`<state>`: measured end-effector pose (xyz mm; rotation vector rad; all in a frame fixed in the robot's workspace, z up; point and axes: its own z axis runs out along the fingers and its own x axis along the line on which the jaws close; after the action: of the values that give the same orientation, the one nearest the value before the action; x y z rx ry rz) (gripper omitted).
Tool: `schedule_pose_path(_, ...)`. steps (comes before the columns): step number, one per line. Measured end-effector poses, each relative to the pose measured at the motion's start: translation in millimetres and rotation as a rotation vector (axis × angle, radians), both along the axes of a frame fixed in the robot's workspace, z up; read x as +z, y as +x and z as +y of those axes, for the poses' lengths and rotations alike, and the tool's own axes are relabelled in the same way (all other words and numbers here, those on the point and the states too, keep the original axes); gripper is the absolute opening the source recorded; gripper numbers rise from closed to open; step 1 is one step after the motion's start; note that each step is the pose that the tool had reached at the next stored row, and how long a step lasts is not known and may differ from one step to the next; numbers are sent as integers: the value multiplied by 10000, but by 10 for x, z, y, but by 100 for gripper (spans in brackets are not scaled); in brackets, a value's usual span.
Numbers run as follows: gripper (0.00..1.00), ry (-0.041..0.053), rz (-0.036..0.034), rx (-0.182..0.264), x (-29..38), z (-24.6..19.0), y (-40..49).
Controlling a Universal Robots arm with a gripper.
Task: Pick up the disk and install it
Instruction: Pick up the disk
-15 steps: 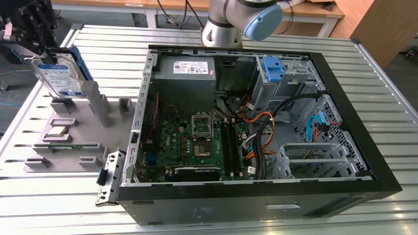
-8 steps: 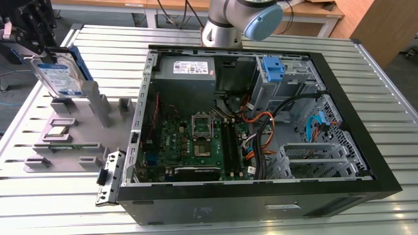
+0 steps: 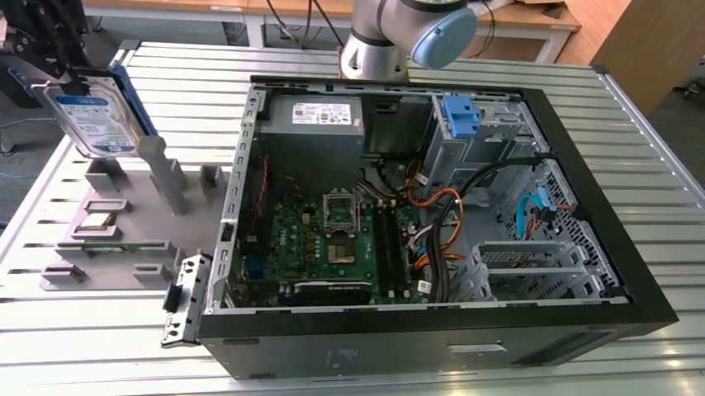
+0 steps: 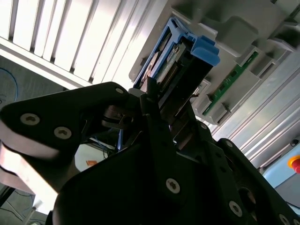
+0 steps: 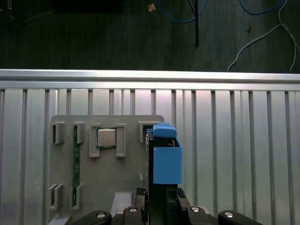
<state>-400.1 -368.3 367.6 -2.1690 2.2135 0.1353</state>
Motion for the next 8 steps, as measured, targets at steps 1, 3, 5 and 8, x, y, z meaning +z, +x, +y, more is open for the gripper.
schedule_pose_path(1,35,1,-1,0,27,0,0)
schedule_pose_path(3,35,0,0,1,88,0,0)
schedule_pose_path(5,35,0,-1,0,150,0,0)
schedule_pose_path(8,35,0,1,0,251,0,0)
